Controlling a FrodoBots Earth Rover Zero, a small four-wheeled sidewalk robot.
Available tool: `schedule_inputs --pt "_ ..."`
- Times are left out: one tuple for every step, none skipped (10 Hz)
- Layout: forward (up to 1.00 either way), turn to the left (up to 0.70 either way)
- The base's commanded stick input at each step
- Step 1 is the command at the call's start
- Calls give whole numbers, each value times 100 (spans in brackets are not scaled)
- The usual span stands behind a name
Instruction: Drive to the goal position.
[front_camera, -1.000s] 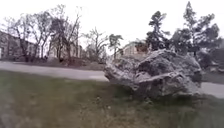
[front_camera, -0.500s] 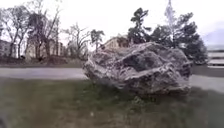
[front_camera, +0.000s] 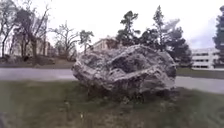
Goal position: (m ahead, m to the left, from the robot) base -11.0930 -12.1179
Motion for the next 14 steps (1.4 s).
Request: schedule_inputs --pt "0 0" --pt "0 0" --pt "0 0" --pt "0 0" --pt "0 0" --pt "0 0" --pt "0 0" --pt "0 -7" --pt "0 -65" --pt "0 -70" --pt "0 -70" --pt "0 -70" --pt "0 -70" --pt "0 -70"
